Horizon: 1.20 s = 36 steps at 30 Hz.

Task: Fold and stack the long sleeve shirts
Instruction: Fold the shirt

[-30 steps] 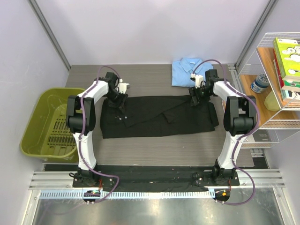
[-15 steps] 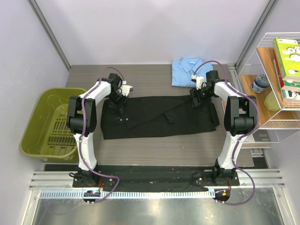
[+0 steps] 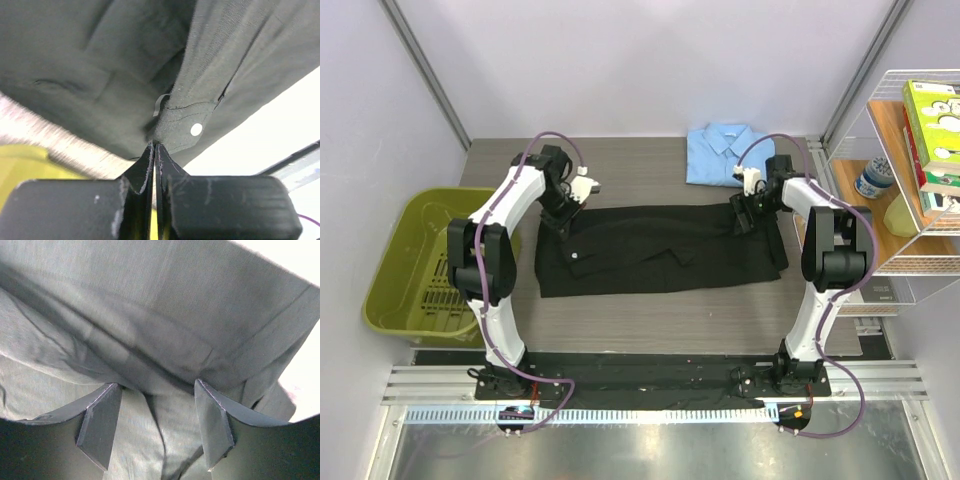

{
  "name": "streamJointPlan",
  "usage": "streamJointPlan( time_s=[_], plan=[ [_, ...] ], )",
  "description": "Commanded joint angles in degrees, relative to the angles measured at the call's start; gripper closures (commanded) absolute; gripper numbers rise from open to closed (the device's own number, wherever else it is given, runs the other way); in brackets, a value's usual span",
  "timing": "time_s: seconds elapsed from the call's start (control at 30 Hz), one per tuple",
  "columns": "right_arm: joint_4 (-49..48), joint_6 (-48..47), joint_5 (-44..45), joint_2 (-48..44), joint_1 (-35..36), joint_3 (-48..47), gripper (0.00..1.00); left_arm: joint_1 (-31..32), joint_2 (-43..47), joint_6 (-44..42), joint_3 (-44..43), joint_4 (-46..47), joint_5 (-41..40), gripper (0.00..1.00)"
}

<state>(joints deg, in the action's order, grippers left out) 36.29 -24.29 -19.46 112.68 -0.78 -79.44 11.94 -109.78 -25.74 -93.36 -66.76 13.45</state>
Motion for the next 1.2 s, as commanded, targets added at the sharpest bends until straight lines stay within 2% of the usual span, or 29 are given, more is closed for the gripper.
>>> streamJointPlan(
  time_s=[0.0, 0.3, 0.33, 0.47, 0.5, 0.57, 0.63, 0.87, 1.17],
  plan=[
    [4.7, -3.9, -1.7, -6.5, -0.1, 1.1, 0.35, -1.2, -1.3, -3.8, -2.1, 0.6, -7.0, 1.00],
    [11.2, -6.8, -5.1, -12.8, -0.1, 4.0, 0.39, -1.5, -11.9, -4.5, -14.5, 2.2, -9.2, 0.99],
    [11.2, -6.8, -5.1, -13.5, -0.1, 4.4, 0.39, -1.5, -12.5, -4.3, -15.6, 1.9, -9.0, 0.97],
    [11.1, -5.9, -5.0, -13.8, -0.1, 4.7, 0.39, -1.6, -12.3, -3.7, -18.3, 0.1, -3.5, 0.75],
    [11.1, -5.6, -5.5, -14.0, -0.1, 4.4, 0.40, -1.6, -9.3, -4.5, -15.8, 0.4, 1.2, 0.71],
    [10.7, -5.1, -6.2, -14.0, -0.1, 4.2, 0.39, -1.6, -4.9, -5.9, -9.4, 2.8, 5.2, 0.61],
    [10.1, -4.7, -6.6, -13.5, -0.1, 3.8, 0.40, -0.8, 0.0, -8.4, -5.8, 3.2, 9.0, 0.58],
    [9.2, -3.2, -4.9, -9.9, -0.1, 3.5, 0.40, 5.8, 4.1, -11.2, 7.9, 9.0, 3.4, 0.53],
    [9.1, -3.4, -2.6, -9.4, -0.1, 5.3, 0.42, 8.7, 1.7, -16.0, 12.2, 14.0, -2.2, 0.52]
  ],
)
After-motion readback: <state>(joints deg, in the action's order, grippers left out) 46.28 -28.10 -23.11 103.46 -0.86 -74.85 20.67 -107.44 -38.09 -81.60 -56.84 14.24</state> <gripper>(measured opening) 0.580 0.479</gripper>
